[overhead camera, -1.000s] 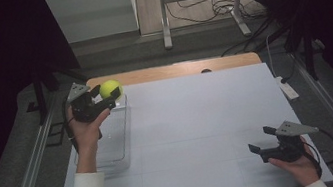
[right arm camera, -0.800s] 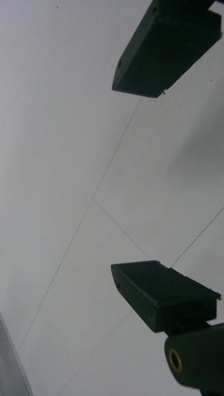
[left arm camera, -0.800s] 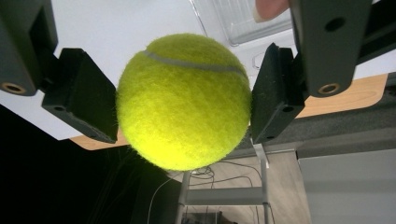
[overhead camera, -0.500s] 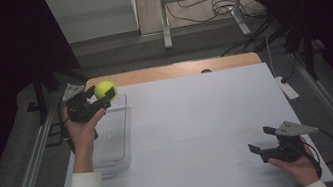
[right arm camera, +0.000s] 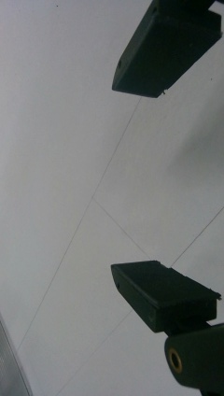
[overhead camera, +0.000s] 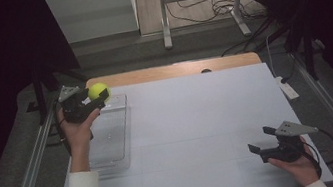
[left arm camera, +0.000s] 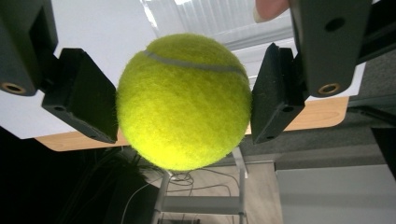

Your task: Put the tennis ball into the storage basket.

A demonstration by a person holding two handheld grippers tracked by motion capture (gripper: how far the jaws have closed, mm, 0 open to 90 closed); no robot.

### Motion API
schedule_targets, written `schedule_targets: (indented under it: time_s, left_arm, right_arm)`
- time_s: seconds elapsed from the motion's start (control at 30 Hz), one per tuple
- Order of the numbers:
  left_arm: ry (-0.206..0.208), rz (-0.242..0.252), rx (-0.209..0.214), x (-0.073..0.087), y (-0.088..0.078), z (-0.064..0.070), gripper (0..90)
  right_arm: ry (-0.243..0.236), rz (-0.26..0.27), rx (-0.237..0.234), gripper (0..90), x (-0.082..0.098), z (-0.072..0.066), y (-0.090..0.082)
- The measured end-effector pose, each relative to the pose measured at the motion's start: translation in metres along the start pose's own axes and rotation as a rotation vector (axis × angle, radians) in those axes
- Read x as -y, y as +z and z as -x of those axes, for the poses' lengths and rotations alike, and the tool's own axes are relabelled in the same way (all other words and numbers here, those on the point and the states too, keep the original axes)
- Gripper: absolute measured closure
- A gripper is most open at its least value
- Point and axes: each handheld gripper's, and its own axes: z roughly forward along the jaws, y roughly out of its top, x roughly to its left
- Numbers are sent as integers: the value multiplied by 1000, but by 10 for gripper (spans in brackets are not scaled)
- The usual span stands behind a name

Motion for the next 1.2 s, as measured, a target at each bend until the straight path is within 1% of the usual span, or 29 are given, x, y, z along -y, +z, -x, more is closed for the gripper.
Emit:
schedule_targets:
  time_s: [0.23, 0.47, 0.6, 0.73, 1.0, 1.2]
  left_arm:
    - [-14, -16, -17, 4, 4, -7, 273]
    - [-28, -20, -34, 6, 6, -14, 273]
    - [-30, -27, -41, 8, 8, -16, 273]
    - [-20, -39, -58, 9, 10, -18, 273]
    - [-38, -59, -80, 14, 14, -26, 273]
    - [-39, -73, -92, 16, 17, -29, 273]
  right_arm:
    - [1, 1, 0, 117, 0, 0, 0]
    - [-1, 0, 1, 117, 0, 0, 0]
    - [-1, 0, 1, 117, 0, 0, 0]
    - [-1, 0, 1, 117, 0, 0, 0]
    - [0, 0, 1, 117, 0, 0, 0]
    - [-1, 0, 0, 117, 0, 0, 0]
